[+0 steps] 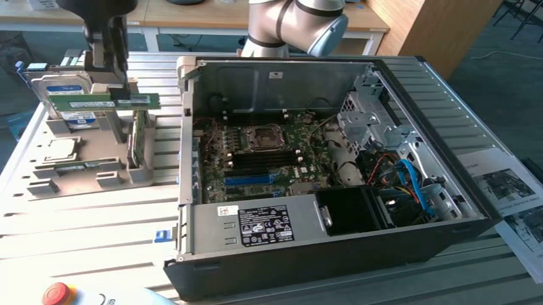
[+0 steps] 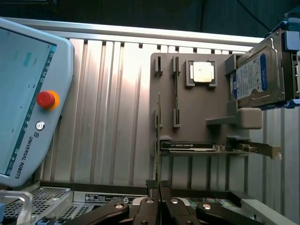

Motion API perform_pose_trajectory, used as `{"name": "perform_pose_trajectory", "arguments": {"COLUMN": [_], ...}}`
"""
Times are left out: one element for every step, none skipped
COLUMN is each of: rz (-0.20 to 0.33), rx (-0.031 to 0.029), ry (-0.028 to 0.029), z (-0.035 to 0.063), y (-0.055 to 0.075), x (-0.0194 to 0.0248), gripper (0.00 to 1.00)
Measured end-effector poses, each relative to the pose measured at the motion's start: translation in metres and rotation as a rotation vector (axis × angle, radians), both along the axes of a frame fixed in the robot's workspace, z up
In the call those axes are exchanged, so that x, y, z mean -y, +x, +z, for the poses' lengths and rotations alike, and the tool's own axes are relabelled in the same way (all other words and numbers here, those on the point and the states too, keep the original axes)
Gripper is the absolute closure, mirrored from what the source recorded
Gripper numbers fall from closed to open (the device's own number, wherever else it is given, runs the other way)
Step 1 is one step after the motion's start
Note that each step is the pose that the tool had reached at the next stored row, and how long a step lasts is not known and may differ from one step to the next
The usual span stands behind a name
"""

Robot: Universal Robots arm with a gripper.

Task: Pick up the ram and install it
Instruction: 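Pick up the ram and move it above insertion slot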

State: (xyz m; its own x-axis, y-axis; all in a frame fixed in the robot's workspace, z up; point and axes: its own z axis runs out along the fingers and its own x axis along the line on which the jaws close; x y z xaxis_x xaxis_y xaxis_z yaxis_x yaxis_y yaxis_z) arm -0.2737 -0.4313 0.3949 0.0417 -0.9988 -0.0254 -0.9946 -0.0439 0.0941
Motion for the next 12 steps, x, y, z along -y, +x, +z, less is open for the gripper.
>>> {"name": "perform_pose_trajectory", "arguments": {"rz": [0.0,0.0,0.0,0.0,0.0,0.0,0.0,0.0,0.0,0.0,0.0,0.0], "rx": [-0.0007,-0.0015,-0.0022,-0.0028,-0.0035,-0.0042,-0.0049,-0.0056,-0.0063,-0.0069,-0.0075,-0.008], "ry": [0.0,0.0,0.0,0.0,0.0,0.0,0.0,0.0,-0.0001,0.0,0.0,-0.0001], "z": [0.0,0.0,0.0,0.0,0.0,0.0,0.0,0.0,0.0,0.0,0.0,0.0], "y": [0.003,0.006,0.009,0.012,0.015,0.018,0.021,0.024,0.027,0.03,0.033,0.036], "x": [0.0002,0.0003,0.0006,0.0008,0.001,0.0012,0.0014,0.0017,0.0019,0.0021,0.0022,0.0023], "gripper": [0.89,0.89,0.89,0.89,0.89,0.89,0.89,0.89,0.89,0.89,0.89,0.89]}}
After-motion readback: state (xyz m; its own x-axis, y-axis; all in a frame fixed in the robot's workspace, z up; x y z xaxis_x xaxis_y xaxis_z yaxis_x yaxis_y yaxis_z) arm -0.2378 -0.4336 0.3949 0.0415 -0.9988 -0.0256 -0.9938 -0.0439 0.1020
